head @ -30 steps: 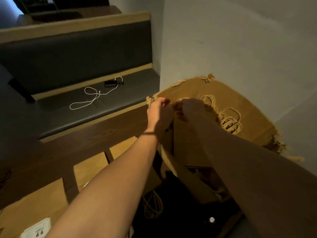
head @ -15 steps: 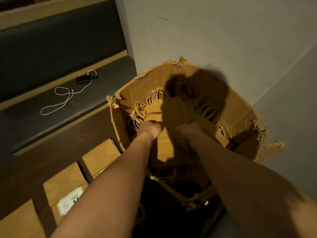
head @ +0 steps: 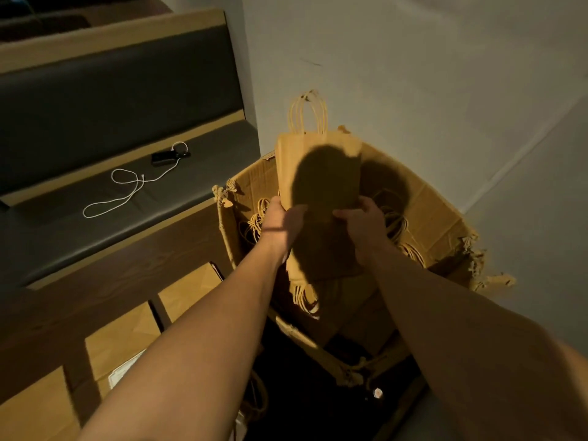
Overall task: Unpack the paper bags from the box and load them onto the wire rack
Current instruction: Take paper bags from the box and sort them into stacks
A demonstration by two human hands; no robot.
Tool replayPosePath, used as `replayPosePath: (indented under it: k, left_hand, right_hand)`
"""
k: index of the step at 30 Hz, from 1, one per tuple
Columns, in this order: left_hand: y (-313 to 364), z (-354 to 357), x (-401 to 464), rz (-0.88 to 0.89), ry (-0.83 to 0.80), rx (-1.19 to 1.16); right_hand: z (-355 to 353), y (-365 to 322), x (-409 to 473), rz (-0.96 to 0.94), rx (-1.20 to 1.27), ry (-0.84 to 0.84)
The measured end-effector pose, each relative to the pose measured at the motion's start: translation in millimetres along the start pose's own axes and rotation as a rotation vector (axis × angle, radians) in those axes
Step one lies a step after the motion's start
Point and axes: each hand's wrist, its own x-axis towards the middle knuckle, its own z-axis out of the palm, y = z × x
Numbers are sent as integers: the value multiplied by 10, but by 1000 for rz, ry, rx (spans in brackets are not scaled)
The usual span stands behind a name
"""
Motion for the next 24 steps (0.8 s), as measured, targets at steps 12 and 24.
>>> replayPosePath:
  k: [12, 24]
  left_hand:
    - [738, -991, -555, 399, 194, -48]
    - [23, -3114, -1696, 151, 283, -346]
  right_hand:
    - [936, -796, -790, -354, -78, -225]
    - [2502, 0, -1766, -99, -289, -512]
